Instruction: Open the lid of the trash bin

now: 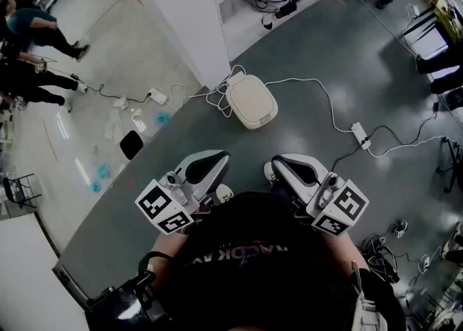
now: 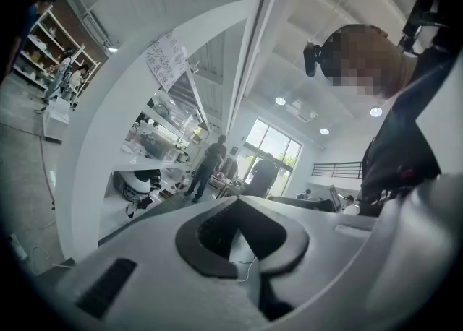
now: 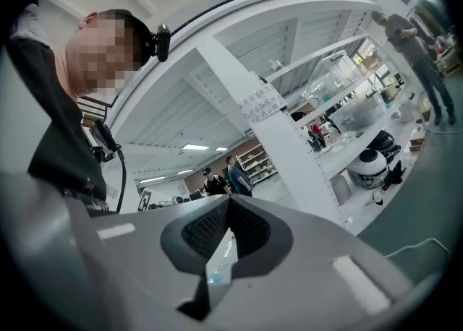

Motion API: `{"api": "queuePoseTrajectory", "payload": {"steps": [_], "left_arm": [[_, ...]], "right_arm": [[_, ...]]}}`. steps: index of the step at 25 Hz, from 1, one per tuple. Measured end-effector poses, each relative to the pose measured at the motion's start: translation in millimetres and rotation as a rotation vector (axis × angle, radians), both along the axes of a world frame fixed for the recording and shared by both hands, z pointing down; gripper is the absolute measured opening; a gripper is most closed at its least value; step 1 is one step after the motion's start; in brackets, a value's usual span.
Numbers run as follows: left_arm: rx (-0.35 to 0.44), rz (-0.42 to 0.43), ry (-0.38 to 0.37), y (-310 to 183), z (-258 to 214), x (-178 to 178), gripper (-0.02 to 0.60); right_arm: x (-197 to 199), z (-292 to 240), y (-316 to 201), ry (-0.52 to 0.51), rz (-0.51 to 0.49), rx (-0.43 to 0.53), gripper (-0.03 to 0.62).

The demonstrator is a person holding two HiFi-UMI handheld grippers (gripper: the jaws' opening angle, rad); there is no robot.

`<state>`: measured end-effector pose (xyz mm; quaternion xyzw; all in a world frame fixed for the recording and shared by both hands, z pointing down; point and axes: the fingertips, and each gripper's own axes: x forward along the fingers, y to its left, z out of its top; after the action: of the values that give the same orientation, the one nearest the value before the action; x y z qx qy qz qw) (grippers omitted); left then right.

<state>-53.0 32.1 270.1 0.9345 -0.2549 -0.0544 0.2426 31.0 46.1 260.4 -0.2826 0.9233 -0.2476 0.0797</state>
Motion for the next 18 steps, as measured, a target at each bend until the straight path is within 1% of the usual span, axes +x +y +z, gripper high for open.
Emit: {"api": "queuePoseTrajectory", "payload": {"steps": [9, 14, 18], "left_arm": [[0.003, 0.007, -0.008, 2.4, 2.1, -0.2, 0.0], [0.005, 0.011, -0.012, 3.0, 1.8, 0.8, 0.0], [0.02, 0.003, -0.021, 5.2, 2.1, 0.3, 0.0]], "right_arm": [[-1.6, 1.2, 1.8, -0.003, 0.0, 0.007, 0.006], [-1.6, -4.0, 3.0, -0.017, -0.008, 0.031, 0.006], [-1.0, -4.1, 3.3, -0.013, -0.004, 0.035, 0.006]]}}
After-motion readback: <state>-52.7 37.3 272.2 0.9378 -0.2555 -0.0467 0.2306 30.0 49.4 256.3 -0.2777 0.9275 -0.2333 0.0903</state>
